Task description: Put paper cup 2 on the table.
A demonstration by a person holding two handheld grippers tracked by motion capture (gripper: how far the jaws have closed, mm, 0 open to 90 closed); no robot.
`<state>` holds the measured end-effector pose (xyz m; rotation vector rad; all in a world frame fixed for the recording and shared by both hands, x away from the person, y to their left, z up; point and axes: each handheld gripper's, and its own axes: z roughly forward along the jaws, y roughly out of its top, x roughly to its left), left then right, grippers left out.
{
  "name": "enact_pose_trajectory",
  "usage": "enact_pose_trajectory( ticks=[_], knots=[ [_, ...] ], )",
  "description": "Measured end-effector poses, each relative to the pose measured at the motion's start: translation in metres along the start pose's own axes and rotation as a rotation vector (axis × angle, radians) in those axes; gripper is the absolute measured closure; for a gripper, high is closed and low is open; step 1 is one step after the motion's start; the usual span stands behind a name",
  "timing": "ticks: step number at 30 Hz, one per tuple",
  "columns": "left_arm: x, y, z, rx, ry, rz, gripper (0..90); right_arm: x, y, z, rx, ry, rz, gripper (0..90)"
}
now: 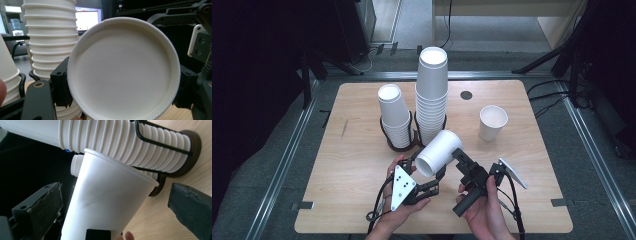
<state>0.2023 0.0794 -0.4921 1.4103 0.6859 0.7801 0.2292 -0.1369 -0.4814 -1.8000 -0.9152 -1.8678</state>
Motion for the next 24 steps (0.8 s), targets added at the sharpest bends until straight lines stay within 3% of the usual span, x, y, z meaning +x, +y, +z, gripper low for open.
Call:
enact_pose_trajectory(
  ticks=[6, 12, 16, 24],
  knots=[
    [-0.005, -0.003, 0.001, -0.006, -0.009, 0.008, 23.3, -0.004, 0.001, 0.001, 0.011, 0.012, 0.107, 0.0],
    [-0.013, -0.005, 0.003, -0.023, -0.029, 0.029, 23.2, -0.01, 0.004, 0.003, 0.029, 0.026, 0.169, 0.4],
    [-0.018, -0.007, 0.004, -0.02, -0.04, 0.035, 23.3, -0.011, 0.006, 0.003, 0.032, 0.045, 0.19, 0.4],
    [-0.025, -0.009, 0.004, -0.012, -0.068, 0.057, 23.2, -0.017, 0.007, 0.006, 0.046, 0.038, 0.216, 0.6]
  ],
)
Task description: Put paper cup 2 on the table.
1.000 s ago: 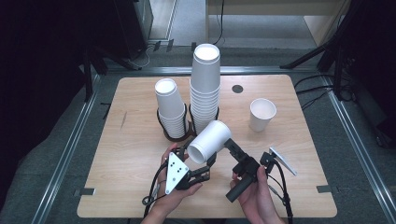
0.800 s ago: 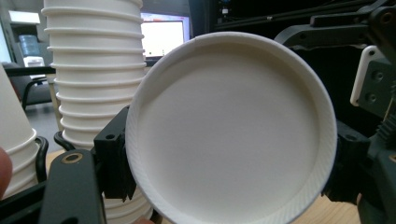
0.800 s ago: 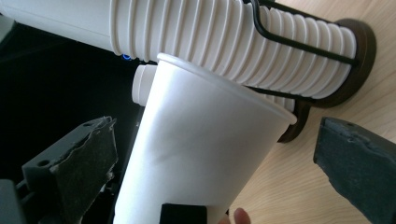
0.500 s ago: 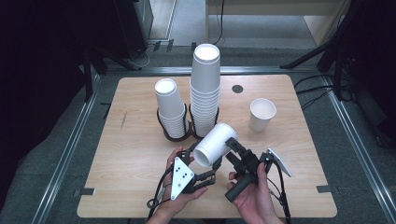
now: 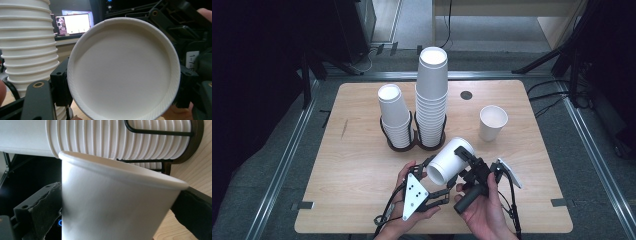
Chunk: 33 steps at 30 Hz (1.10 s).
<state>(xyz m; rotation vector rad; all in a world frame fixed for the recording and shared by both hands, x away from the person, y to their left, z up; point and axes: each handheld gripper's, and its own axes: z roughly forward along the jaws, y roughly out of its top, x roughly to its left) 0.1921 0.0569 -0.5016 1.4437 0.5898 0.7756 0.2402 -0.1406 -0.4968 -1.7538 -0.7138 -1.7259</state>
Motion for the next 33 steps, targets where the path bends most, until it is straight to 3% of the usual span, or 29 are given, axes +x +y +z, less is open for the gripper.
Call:
enact_pose_trajectory(
  ticks=[13, 18, 23, 29, 33],
  knots=[
    [-0.0001, -0.0015, -0.0004, -0.007, -0.023, 0.0, 22.9, -0.0062, 0.0032, -0.0001, 0.033, 0.037, 0.068, 6.7],
    [0.0014, -0.0024, -0.0006, 0.016, -0.042, 0.0, 21.9, -0.0102, 0.0029, -0.0018, 0.035, 0.05, 0.087, 9.5],
    [0.0036, -0.002, -0.0016, 0.036, -0.054, -0.013, 21.0, -0.0097, 0.0015, -0.003, 0.023, 0.033, 0.054, 10.9],
    [0.0029, 0.0022, -0.0016, 0.085, -0.051, 0.021, 19.5, -0.0095, 0.0009, -0.0032, 0.005, 0.028, 0.016, 11.7],
    [0.0051, 0.0035, -0.0006, 0.118, -0.049, 0.005, 13.5, -0.0086, 0.0056, -0.0048, -0.044, 0.042, -0.011, 11.9]
  ],
)
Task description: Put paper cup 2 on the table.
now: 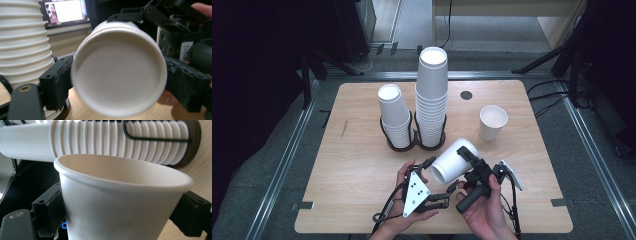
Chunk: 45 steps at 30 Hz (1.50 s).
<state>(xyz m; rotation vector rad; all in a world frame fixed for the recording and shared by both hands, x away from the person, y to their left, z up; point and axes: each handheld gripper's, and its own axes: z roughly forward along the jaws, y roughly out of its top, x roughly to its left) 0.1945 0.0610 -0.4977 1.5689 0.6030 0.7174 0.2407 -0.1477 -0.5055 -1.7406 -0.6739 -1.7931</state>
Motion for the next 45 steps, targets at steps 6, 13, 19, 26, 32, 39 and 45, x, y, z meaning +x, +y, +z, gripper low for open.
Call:
enact_pose_trajectory(
  ticks=[6, 13, 19, 26, 32, 39, 45],
  knots=[
    [0.003, 0.0, 0.001, 0.055, -0.002, -0.015, 11.5, 0.001, 0.009, -0.003, -0.083, -0.011, -0.073, 12.1],
    [0.005, 0.002, 0.001, 0.108, 0.007, -0.007, 9.3, 0.004, 0.022, -0.008, -0.191, -0.018, -0.225, 12.0],
    [0.011, 0.001, 0.001, 0.149, -0.009, -0.057, 4.2, 0.01, 0.032, -0.013, -0.292, -0.077, -0.483, 12.0],
    [0.021, -0.002, 0.0, 0.175, 0.001, -0.091, 3.1, 0.015, 0.033, -0.014, -0.36, -0.131, -0.783, 11.9],
    [0.028, -0.002, -0.002, 0.175, 0.016, -0.105, 3.0, 0.018, 0.027, -0.012, -0.385, -0.185, -1.038, 11.9],
    [0.039, -0.007, -0.005, 0.179, 0.008, -0.128, 1.4, 0.009, 0.027, -0.008, -0.384, -0.273, -1.22, 11.9],
    [0.054, -0.014, -0.011, 0.19, 0.031, -0.156, 1.4, -0.001, 0.026, -0.003, -0.38, -0.316, -1.335, 11.9]
  ],
)
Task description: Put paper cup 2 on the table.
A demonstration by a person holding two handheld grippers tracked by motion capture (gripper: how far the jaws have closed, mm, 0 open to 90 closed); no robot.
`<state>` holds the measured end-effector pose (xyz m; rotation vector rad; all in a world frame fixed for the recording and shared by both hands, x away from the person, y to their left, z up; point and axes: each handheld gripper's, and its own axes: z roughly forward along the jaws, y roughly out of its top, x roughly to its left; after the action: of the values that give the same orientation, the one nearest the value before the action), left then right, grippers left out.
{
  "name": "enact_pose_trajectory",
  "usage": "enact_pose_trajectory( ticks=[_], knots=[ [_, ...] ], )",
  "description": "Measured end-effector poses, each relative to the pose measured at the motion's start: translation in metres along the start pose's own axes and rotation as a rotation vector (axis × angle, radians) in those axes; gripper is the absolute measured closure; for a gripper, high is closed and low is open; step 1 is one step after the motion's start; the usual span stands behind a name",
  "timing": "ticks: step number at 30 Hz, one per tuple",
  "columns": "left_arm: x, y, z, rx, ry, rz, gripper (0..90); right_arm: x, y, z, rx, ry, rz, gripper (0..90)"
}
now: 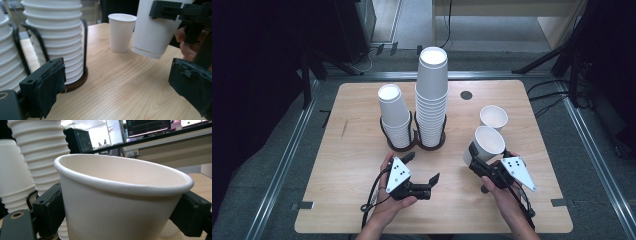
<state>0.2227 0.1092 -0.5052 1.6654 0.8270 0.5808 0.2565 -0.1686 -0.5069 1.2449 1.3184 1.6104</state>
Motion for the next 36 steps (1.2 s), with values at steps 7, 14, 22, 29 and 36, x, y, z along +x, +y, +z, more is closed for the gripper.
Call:
enact_pose_trajectory(
  ticks=[7, 14, 22, 29, 36],
  knots=[
    [0.029, -0.01, -0.01, 0.02, 0.048, -0.079, 1.4, -0.003, -0.009, 0.006, 0.018, -0.028, -0.09, 11.9],
    [0.049, -0.026, -0.035, 0.035, 0.081, -0.121, 1.4, -0.008, -0.017, 0.01, 0.053, -0.009, -0.131, 11.8],
    [0.083, -0.04, -0.067, 0.026, 0.146, -0.222, 1.4, -0.006, -0.026, 0.012, 0.094, 0.038, -0.205, 11.6],
    [0.116, -0.051, -0.089, 0.058, 0.297, -0.253, 1.4, 0.0, -0.03, 0.014, 0.154, 0.063, -0.246, 11.4],
    [0.145, -0.059, -0.111, 0.024, 0.359, -0.35, 1.4, 0.001, -0.035, 0.016, 0.19, 0.059, -0.265, 11.3]
  ],
)
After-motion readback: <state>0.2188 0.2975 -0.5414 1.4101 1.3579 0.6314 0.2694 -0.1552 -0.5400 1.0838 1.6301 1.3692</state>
